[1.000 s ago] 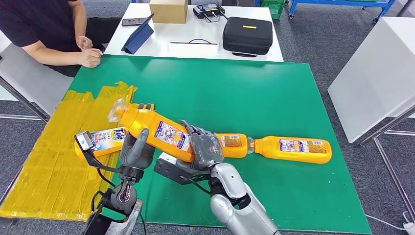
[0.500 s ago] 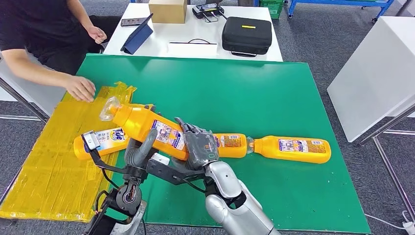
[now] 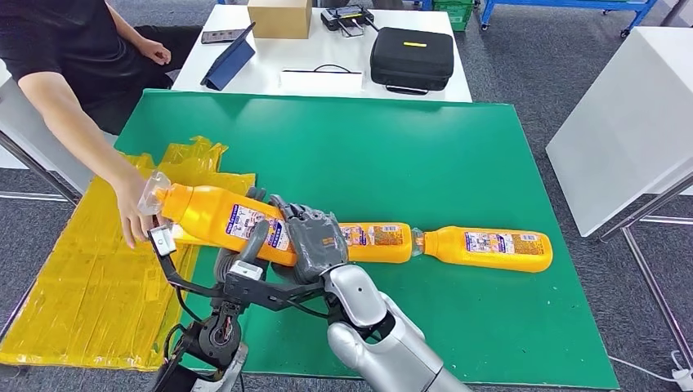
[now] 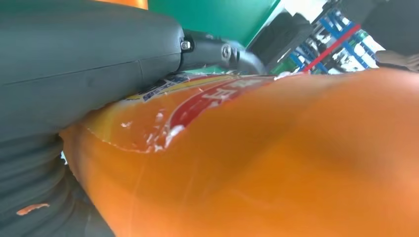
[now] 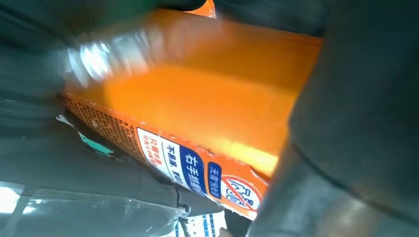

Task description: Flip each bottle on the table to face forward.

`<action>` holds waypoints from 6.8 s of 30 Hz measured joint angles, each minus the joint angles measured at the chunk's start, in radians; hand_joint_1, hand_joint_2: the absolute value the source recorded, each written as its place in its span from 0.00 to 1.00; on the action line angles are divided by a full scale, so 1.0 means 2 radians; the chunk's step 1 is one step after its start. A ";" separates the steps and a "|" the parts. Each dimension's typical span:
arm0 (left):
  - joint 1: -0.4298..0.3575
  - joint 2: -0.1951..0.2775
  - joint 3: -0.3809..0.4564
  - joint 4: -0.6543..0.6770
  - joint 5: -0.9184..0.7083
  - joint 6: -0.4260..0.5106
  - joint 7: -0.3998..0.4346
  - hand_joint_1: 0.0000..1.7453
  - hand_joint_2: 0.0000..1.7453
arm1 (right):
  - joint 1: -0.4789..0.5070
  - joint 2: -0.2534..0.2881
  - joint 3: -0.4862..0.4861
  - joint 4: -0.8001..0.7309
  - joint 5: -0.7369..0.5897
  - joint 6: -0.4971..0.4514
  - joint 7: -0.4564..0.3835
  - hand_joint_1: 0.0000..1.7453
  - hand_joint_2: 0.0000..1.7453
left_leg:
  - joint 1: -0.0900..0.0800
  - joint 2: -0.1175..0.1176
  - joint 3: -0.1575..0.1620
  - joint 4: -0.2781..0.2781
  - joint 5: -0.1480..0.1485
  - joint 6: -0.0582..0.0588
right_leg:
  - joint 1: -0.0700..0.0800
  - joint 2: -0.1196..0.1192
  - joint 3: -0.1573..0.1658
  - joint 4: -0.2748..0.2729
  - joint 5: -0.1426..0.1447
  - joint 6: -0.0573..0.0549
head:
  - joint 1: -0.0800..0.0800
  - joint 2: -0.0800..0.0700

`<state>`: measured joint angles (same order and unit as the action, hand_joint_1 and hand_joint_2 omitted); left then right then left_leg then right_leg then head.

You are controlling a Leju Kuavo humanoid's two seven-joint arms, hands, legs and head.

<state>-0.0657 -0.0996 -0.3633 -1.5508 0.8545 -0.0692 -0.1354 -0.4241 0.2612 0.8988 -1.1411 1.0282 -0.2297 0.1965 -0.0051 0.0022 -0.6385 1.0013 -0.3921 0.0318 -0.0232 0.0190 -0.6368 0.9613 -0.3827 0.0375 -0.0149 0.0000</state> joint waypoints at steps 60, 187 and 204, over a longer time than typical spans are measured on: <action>-0.070 0.050 0.165 0.236 -0.965 0.259 0.048 1.00 1.00 | 0.053 -0.040 -0.190 -0.088 0.021 0.029 -0.043 0.00 1.00 | 0.000 0.000 -0.001 0.000 0.001 0.000 | 0.000 0.000 0.000 0.000 0.000 0.000 | 0.000 0.000; -0.022 0.001 0.034 0.070 -0.180 -0.088 -0.040 0.00 1.00 | 0.017 -0.015 -0.151 0.003 -0.192 0.066 -0.121 1.00 1.00 | 0.000 -0.002 -0.006 0.000 0.005 -0.003 | 0.000 -0.001 -0.006 0.002 0.004 -0.001 | 0.000 0.000; -0.028 -0.003 0.028 0.068 -0.129 -0.064 -0.017 0.00 1.00 | 0.000 0.008 -0.107 0.061 -0.132 0.029 -0.123 1.00 1.00 | 0.000 -0.002 -0.006 0.000 0.005 -0.003 | 0.000 -0.001 -0.006 0.002 0.004 -0.001 | 0.000 0.000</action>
<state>-0.1222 -0.1061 -0.3074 -1.4157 0.5961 -0.1963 -0.1702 -0.4236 0.2778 0.6856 -1.0187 0.7634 -0.1721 -0.0491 -0.0048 -0.0012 -0.6503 1.0013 -0.3824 0.0266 -0.0230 0.0165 -0.6492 0.9644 -0.3749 0.0345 -0.0147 0.0000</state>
